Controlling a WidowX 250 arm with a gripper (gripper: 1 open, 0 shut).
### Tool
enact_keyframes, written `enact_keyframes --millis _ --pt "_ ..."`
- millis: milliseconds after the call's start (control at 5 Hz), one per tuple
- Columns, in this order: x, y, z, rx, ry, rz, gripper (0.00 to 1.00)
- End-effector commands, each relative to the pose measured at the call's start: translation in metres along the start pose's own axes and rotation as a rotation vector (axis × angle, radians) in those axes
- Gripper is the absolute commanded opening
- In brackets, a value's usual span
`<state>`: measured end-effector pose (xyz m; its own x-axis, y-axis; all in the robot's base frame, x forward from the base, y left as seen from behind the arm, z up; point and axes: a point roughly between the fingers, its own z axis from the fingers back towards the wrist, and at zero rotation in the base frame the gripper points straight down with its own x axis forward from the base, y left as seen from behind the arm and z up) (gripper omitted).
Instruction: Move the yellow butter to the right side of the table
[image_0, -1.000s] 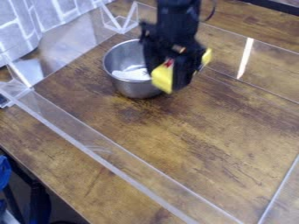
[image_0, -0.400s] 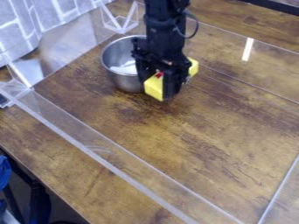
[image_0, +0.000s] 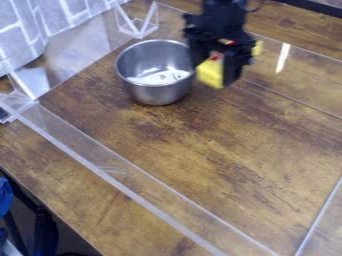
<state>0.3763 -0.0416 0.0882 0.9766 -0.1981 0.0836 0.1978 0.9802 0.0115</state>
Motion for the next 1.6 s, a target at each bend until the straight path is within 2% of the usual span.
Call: enact_keyframes --millis 0,200,400,600,1400 --pt "0.031 -0.021 0.007 0.003 -0.061 -0.033 0.00" --pt "0.036 -0.032 -0.016 0.001 -0.030 -0.052 0.00" --pt "0.034 -0.036 -0.040 -0.004 0.005 -0.065 0.00" --pt "0.034 -0.038 -0.047 0.001 0.019 -0.069 0.00" --pt "0.035 -0.041 -0.066 -0.017 0.064 -0.069 0.00"
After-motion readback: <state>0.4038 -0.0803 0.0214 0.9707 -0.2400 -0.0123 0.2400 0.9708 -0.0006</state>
